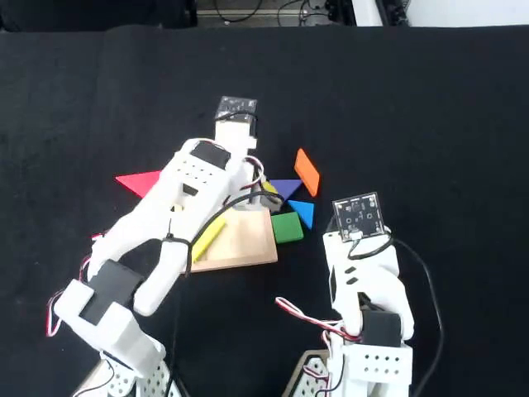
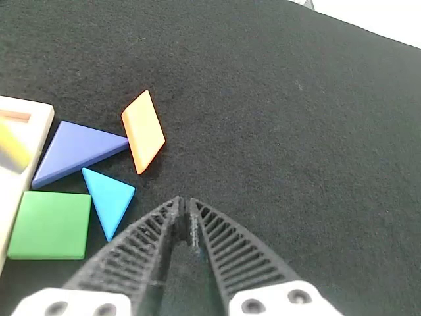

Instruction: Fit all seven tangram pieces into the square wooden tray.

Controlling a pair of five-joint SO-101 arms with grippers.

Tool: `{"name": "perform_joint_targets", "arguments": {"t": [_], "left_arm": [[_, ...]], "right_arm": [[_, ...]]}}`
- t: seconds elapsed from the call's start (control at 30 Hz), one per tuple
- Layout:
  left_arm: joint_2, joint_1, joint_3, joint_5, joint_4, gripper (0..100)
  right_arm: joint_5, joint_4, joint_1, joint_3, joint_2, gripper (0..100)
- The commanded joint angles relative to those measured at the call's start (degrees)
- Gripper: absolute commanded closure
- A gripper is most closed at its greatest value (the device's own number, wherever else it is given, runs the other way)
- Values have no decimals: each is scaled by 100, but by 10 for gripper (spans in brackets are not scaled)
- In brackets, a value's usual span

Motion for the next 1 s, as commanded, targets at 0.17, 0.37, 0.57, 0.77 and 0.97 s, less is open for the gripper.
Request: {"name": "perform_joint_targets", "arguments": {"t": [0.17, 0.37, 0.57, 0.77, 0.97], "left_arm": [[1143, 66, -637, -18, 149, 643], [1389, 4, -954, -141, 651, 643], [1380, 4, -980, -765, 809, 643], [1046, -295, -1174, -765, 818, 643], [264, -268, -1138, -1134, 1697, 642]], "right_arm": [[-26, 26, 79, -4, -180, 984], [-26, 26, 70, -4, -180, 984], [-26, 26, 70, -4, -180, 984], [-26, 26, 70, -4, -180, 984], [-26, 26, 70, -4, -180, 984]]}}
